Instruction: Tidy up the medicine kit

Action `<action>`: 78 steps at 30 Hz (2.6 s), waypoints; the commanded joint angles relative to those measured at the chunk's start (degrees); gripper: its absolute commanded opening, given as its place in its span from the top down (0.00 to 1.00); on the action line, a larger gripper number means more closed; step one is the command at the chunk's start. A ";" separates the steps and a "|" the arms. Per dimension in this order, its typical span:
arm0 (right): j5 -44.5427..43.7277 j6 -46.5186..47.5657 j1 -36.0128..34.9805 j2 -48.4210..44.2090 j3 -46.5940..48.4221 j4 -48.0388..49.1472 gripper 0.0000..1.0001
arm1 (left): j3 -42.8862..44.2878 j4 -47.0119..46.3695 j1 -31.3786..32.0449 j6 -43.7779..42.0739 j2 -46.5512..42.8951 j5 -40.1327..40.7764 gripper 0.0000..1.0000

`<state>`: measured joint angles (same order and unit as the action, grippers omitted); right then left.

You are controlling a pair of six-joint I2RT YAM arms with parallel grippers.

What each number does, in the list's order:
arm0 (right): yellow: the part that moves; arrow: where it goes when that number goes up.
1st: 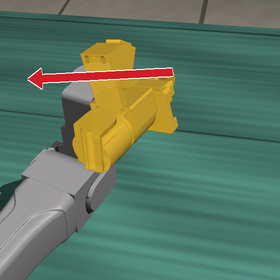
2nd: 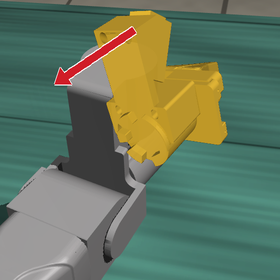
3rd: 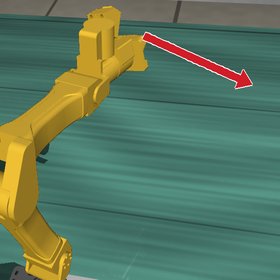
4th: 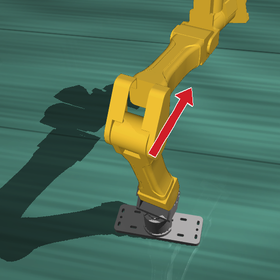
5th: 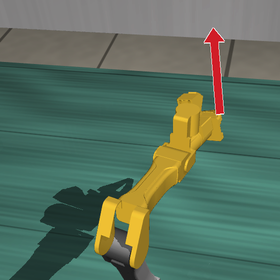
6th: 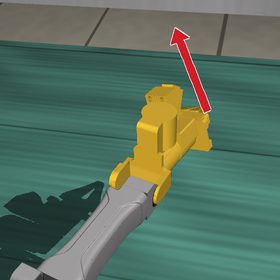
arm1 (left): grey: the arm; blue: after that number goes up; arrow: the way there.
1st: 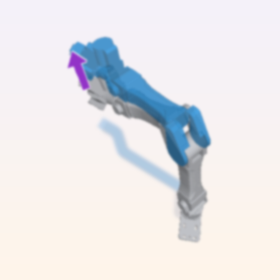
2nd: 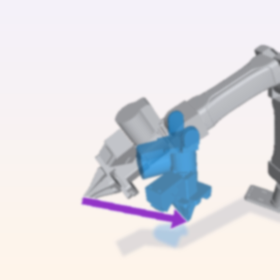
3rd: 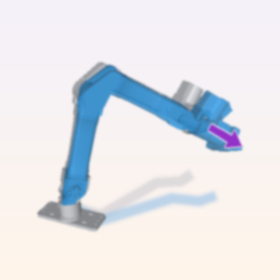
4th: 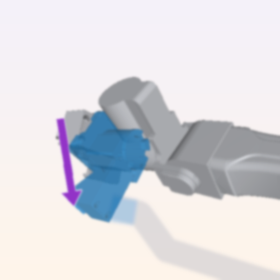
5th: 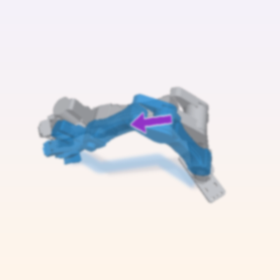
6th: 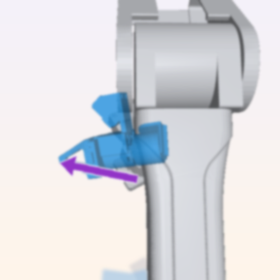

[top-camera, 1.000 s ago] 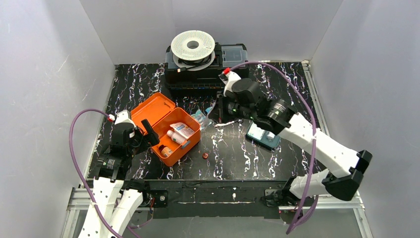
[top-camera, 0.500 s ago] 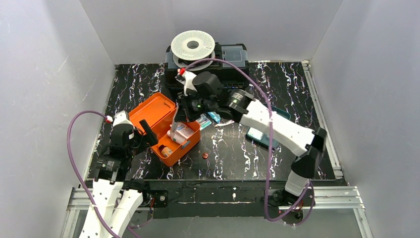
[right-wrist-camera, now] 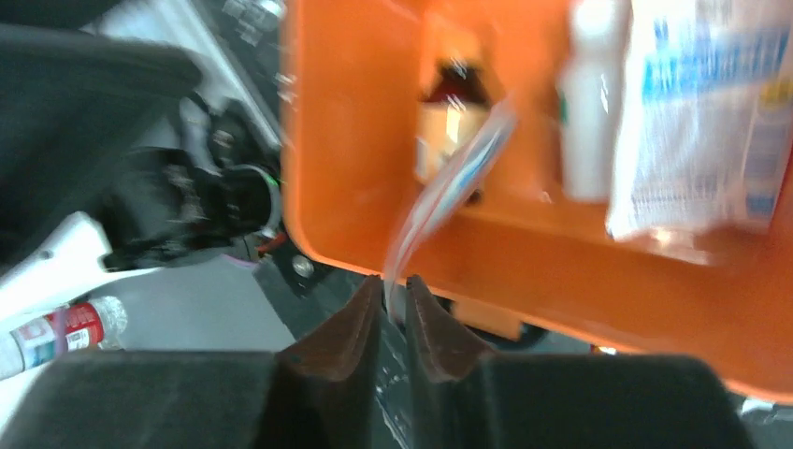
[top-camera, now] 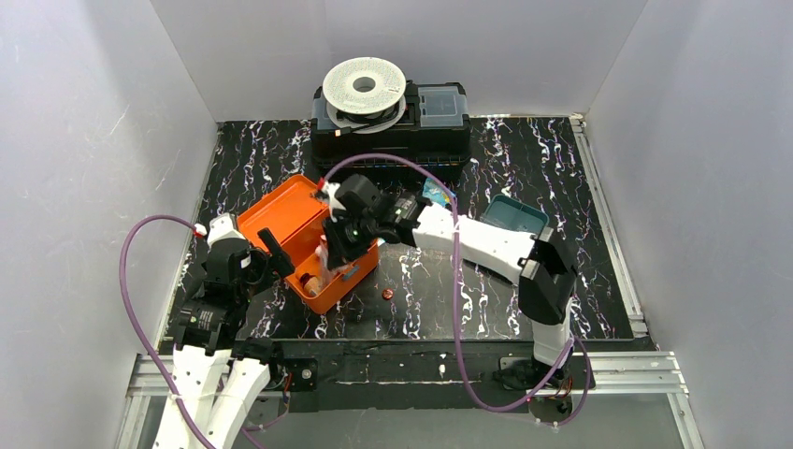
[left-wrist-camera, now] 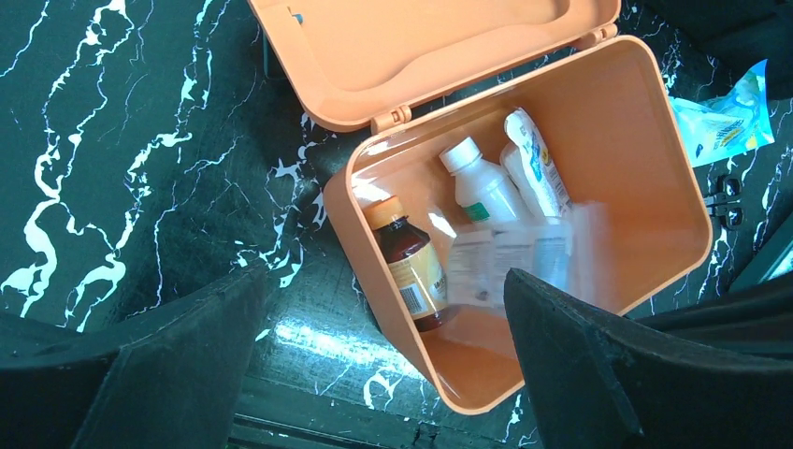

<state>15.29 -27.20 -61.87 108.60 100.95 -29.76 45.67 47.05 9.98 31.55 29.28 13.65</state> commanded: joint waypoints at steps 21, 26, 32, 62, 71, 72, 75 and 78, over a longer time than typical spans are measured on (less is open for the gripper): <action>-16.66 -1.14 2.19 -22.24 -19.40 -2.12 0.30 | 0.65 0.65 0.13 -0.09 0.37 0.83 0.01; -18.65 -2.20 2.15 -26.77 -24.34 -2.13 0.29 | 0.55 0.50 0.13 -0.15 0.50 0.48 0.01; -21.98 -3.76 2.19 -32.36 -30.60 -3.71 0.27 | 0.38 -0.16 0.13 -0.77 1.92 -1.21 0.01; -22.18 4.70 0.76 -15.77 -27.80 4.01 0.28 | 0.36 -0.22 0.13 -0.97 3.50 -1.70 0.00; -16.22 13.99 0.78 -8.76 -20.04 5.70 0.28 | 0.46 -0.23 0.12 -0.97 3.31 -1.40 0.00; -15.75 14.16 0.74 -8.00 -19.05 6.09 0.28 | 0.47 -0.26 0.13 -0.96 3.24 -1.36 0.00; -13.21 14.40 0.78 -5.16 -14.98 6.66 0.28 | 0.48 -0.24 0.12 -0.96 3.16 -1.26 0.00; -12.17 14.94 0.78 -1.37 -9.51 5.01 0.28 | 0.47 -0.27 0.13 -0.96 3.23 -1.17 0.01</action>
<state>-0.21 -14.44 -60.84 104.09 83.66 -27.24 45.67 46.72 9.98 31.09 32.49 11.60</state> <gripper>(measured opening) 0.719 0.993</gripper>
